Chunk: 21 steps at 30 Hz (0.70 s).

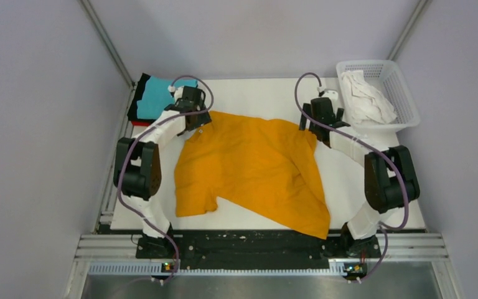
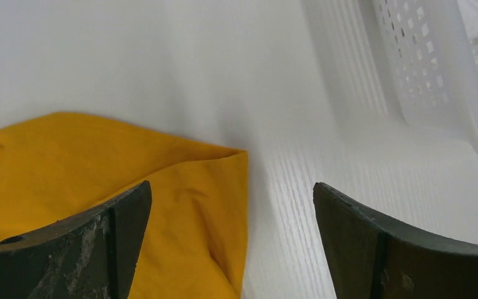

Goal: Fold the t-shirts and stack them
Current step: Flatten out the tshirt

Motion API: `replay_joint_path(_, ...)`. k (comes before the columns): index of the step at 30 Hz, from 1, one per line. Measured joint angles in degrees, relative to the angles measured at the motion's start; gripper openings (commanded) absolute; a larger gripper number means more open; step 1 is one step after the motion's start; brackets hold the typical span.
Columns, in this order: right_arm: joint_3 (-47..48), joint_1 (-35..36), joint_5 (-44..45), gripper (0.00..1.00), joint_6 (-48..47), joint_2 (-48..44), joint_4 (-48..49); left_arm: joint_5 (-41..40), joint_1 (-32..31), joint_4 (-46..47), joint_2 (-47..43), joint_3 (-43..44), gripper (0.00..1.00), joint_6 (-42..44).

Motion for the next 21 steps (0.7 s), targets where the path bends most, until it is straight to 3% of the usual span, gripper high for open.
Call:
replay_joint_path(6,-4.5,2.6,-5.9,0.98,-1.2,-10.4,1.2,8.5,-0.8,4.6,-10.9,-7.5,0.99,-0.3)
replay_joint_path(10,-6.9,9.2,-8.8,0.87,-2.5,-13.2,1.2,20.5,-2.4,14.2,-17.9,-19.3,0.99,-1.5)
replay_joint_path(16,-5.6,12.2,-10.1,0.65,-1.2,-3.9,0.6,32.7,-4.4,23.7,-16.4,-29.4,0.99,-3.9)
replay_joint_path(21,-0.1,12.0,-9.1,0.59,0.9,7.5,-0.9,34.1,-4.3,27.3,-13.2,-31.9,0.99,-4.7)
